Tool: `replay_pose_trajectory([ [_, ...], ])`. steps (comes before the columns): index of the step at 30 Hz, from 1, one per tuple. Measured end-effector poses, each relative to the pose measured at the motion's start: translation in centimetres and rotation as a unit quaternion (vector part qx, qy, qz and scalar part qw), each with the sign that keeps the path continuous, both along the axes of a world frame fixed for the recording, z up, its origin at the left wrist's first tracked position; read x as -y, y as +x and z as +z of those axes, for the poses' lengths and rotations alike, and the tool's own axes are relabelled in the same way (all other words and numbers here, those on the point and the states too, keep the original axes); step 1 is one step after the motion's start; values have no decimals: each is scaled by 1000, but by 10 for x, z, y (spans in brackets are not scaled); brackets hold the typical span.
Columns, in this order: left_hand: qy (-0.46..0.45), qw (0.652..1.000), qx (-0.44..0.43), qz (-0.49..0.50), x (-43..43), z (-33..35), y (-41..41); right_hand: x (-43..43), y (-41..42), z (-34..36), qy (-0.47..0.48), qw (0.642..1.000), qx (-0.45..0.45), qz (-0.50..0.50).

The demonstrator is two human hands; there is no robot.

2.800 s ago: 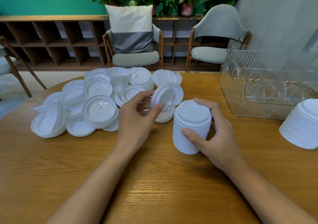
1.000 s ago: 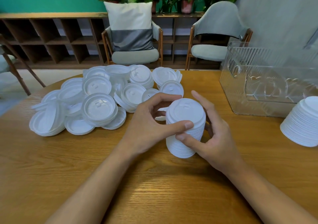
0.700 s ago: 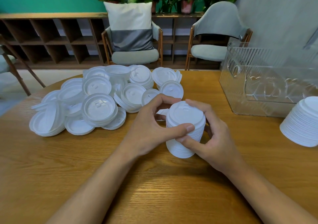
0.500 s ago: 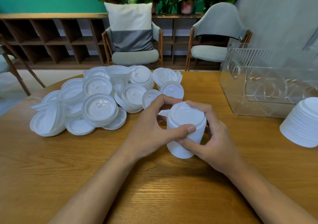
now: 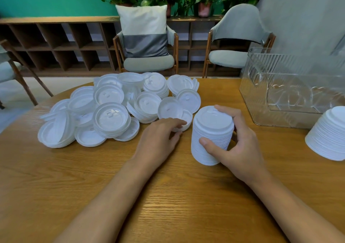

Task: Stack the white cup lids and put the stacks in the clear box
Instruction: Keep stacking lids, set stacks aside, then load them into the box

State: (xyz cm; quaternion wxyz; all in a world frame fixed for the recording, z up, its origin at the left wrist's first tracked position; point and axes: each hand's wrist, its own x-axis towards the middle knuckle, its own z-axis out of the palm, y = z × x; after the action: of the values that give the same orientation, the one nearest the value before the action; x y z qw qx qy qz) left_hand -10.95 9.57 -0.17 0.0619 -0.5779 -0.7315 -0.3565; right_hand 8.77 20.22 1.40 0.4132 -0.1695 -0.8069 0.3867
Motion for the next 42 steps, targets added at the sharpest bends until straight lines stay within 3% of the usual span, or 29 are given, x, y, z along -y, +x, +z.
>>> replay_pose_trajectory([
  [5, 28, 998, 48, 11, 1, 2, -2, 0, -1, 0, -2, 1000, -2, 2],
  [14, 110, 958, 262, 42, 7, 24, 9, 0, 0, -2, 3, 1000, 4, 1],
  [19, 152, 907, 390, 49, 10, 38, 13, -1, 0, -2, 4, 1000, -12, -8],
  [23, 175, 842, 510, 7, 12, 47, 11, 1, 0, -2, -2, 1000, -6, -9],
  [27, 162, 804, 570, -45, 13, 52, 9, 3, 1, 0, -17, 1000, -3, 1],
  [30, 117, 820, 554, -86, 14, 54, 15, 5, 0, 2, -22, 1000, -3, 18],
  [35, 91, 895, 429, -80, 14, 53, 27, 8, -3, 2, -18, 999, -12, 49],
  [42, 69, 936, 336, -73, 10, 43, 30, 8, -3, 1, -8, 999, -16, 47],
])
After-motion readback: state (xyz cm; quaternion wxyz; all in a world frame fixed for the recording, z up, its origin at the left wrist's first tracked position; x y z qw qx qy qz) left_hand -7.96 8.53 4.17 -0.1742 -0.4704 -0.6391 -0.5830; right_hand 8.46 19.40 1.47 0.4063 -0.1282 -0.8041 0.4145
